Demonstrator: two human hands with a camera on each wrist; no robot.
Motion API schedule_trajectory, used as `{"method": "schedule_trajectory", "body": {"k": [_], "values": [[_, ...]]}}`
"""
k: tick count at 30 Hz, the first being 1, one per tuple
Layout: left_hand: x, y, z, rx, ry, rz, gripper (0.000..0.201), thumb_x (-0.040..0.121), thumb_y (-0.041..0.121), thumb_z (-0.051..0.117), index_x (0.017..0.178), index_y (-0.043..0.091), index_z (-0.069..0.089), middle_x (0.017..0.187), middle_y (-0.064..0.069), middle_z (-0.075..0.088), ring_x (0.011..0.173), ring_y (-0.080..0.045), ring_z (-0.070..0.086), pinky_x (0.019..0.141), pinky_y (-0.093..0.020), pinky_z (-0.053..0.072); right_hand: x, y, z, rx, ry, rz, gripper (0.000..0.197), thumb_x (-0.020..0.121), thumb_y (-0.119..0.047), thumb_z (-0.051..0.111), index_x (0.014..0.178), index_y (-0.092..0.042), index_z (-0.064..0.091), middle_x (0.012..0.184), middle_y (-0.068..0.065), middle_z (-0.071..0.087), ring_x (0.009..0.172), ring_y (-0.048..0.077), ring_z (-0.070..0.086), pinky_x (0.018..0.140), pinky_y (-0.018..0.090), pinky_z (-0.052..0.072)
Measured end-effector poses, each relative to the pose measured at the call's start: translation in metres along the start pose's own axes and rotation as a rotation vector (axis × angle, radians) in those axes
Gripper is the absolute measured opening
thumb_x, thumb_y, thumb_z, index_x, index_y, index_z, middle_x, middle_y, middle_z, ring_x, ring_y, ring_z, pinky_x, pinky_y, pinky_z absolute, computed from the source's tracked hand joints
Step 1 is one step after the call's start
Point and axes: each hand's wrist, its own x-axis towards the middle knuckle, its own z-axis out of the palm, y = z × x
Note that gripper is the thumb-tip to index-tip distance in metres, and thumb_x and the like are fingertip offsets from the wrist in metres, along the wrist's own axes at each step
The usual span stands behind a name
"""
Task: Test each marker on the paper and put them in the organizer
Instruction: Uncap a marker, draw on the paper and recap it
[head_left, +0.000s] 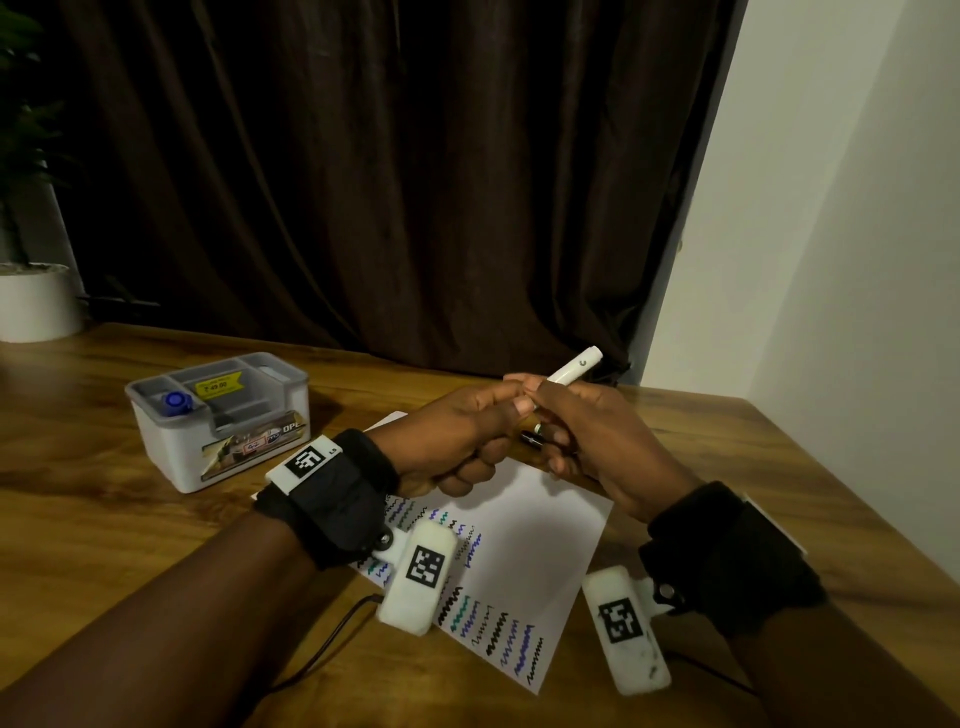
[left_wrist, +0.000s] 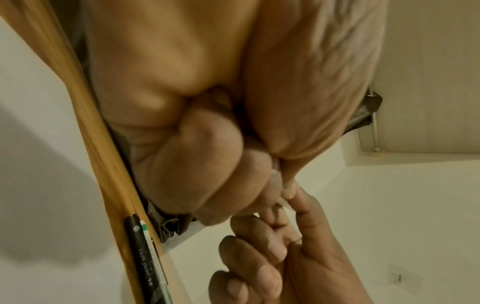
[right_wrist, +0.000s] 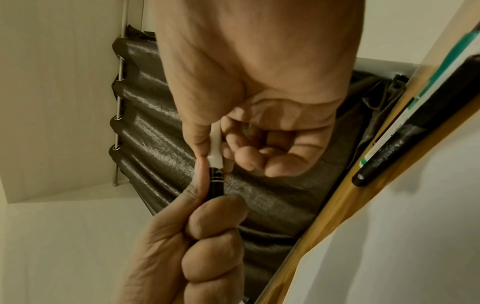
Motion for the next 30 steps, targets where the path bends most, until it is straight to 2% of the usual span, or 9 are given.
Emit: {"method": "schedule_trajectory", "body": {"k": [2, 5, 9, 12, 14, 16, 20, 26, 30], "values": [[0.001, -0.001, 0.002, -0.014, 0.008, -0.001, 0.035, 0.107, 0.036, 0.04, 0.141, 0.029, 0.047, 0.057, 0.006, 0.033, 0.043, -0.006, 0.023, 0.038, -0.017, 0.016, 0.0, -0.001, 0.0, -0.008, 0.018, 0.001, 0.028, 0.103, -0.035, 0.057, 0.116, -0.019, 0.077, 0.058, 0.002, 0.041, 0.047, 0.013, 0.044, 0.051, 0.028, 0.042], [0.002, 0.0, 0.003, -0.015, 0.012, -0.028, 0.037, 0.107, 0.04, 0.039, 0.137, 0.021, 0.046, 0.059, 0.005, 0.035, 0.045, -0.007, 0.023, 0.038, -0.017, 0.017, 0.002, 0.001, -0.001, -0.042, 0.08, 0.027, 0.041, 0.1, -0.038, 0.062, 0.107, 0.001, 0.071, 0.058, 0.004, 0.042, 0.044, 0.013, 0.043, 0.051, 0.028, 0.042], [-0.002, 0.006, -0.01, 0.064, 0.118, -0.068, 0.045, 0.1, 0.06, 0.04, 0.111, 0.021, 0.059, 0.064, 0.003, 0.042, 0.048, -0.008, 0.024, 0.042, -0.02, 0.02, 0.004, -0.004, -0.007, 0.05, 0.137, 0.086, 0.03, 0.103, -0.033, 0.056, 0.109, -0.009, 0.074, 0.063, 0.004, 0.048, 0.051, 0.016, 0.049, 0.059, 0.033, 0.048], [-0.007, 0.008, -0.029, 0.116, 0.282, -0.091, 0.05, 0.096, 0.063, 0.046, 0.123, 0.023, 0.06, 0.073, -0.001, 0.048, 0.05, -0.01, 0.033, 0.05, -0.03, 0.049, 0.003, -0.012, -0.015, 0.112, 0.1, 0.17, 0.029, 0.105, -0.03, 0.051, 0.102, -0.01, 0.072, 0.066, 0.008, 0.06, 0.062, 0.023, 0.065, 0.08, 0.047, 0.061], [-0.009, 0.008, -0.041, 0.076, 0.326, -0.154, 0.052, 0.094, 0.063, 0.051, 0.124, 0.022, 0.061, 0.077, -0.004, 0.052, 0.051, -0.011, 0.034, 0.072, -0.047, 0.063, 0.001, -0.013, -0.017, 0.068, 0.007, 0.203, 0.024, 0.103, -0.028, 0.055, 0.097, -0.009, 0.07, 0.065, 0.009, 0.062, 0.072, 0.027, 0.072, 0.089, 0.05, 0.058], [-0.01, 0.006, -0.046, 0.072, 0.331, -0.228, 0.055, 0.092, 0.066, 0.052, 0.122, 0.022, 0.062, 0.079, -0.005, 0.054, 0.05, -0.011, 0.034, 0.082, -0.055, 0.061, -0.003, -0.009, -0.013, -0.039, -0.095, 0.197, 0.018, 0.1, -0.024, 0.061, 0.096, -0.007, 0.068, 0.066, 0.009, 0.063, 0.076, 0.024, 0.075, 0.092, 0.049, 0.055], [-0.007, -0.001, -0.045, 0.173, 0.311, -0.342, 0.06, 0.092, 0.068, 0.047, 0.126, 0.021, 0.062, 0.085, -0.004, 0.058, 0.052, -0.01, 0.037, 0.092, -0.049, 0.058, -0.008, -0.001, -0.001, -0.303, -0.285, 0.165, 0.029, 0.095, -0.018, 0.068, 0.105, 0.008, 0.071, 0.078, 0.012, 0.073, 0.068, 0.01, 0.073, 0.091, 0.041, 0.049], [-0.001, -0.007, -0.042, 0.218, 0.304, -0.407, 0.061, 0.094, 0.064, 0.048, 0.133, 0.018, 0.059, 0.084, -0.002, 0.063, 0.049, -0.008, 0.037, 0.094, -0.039, 0.055, -0.014, -0.002, 0.006, -0.461, -0.413, 0.122, 0.011, 0.093, -0.015, 0.07, 0.097, -0.01, 0.078, 0.085, 0.008, 0.081, 0.088, 0.009, 0.075, 0.089, 0.026, 0.051], [0.0, -0.008, -0.042, 0.224, 0.307, -0.407, 0.063, 0.094, 0.064, 0.048, 0.134, 0.017, 0.058, 0.078, -0.001, 0.064, 0.05, -0.008, 0.036, 0.09, -0.036, 0.054, -0.015, -0.003, 0.007, -0.487, -0.456, 0.102, 0.007, 0.093, -0.01, 0.071, 0.093, -0.012, 0.078, 0.091, 0.011, 0.081, 0.091, 0.01, 0.077, 0.078, 0.013, 0.053]]}}
